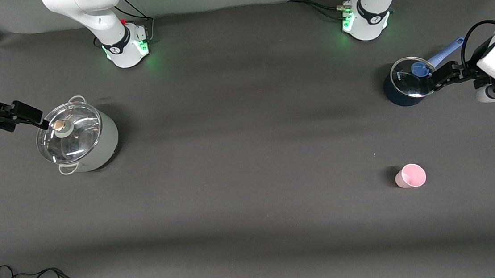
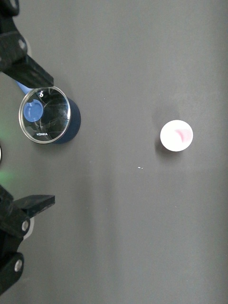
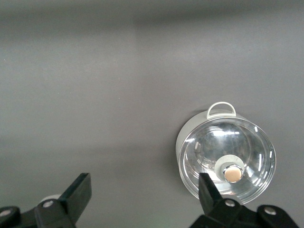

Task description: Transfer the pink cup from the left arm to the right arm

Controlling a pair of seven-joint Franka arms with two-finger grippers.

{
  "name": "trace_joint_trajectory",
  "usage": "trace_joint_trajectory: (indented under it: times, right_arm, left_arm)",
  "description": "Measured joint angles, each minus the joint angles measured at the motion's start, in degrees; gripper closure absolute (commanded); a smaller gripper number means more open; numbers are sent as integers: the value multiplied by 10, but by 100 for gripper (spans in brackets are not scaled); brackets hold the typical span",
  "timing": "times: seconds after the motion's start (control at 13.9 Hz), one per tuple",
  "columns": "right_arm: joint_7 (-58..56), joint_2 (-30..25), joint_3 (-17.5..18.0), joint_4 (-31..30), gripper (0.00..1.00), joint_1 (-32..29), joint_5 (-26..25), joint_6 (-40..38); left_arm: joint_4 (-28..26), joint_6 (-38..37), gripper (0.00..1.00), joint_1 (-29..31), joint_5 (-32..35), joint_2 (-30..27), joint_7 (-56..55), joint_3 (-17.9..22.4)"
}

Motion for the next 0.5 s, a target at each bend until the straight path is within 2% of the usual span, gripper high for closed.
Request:
trace_joint_trajectory:
  times: [0.5]
  right_arm:
    - [0, 1, 0, 0, 0, 6, 0, -6]
  left_arm:
    - [4, 1, 0, 0, 0, 4, 0, 0]
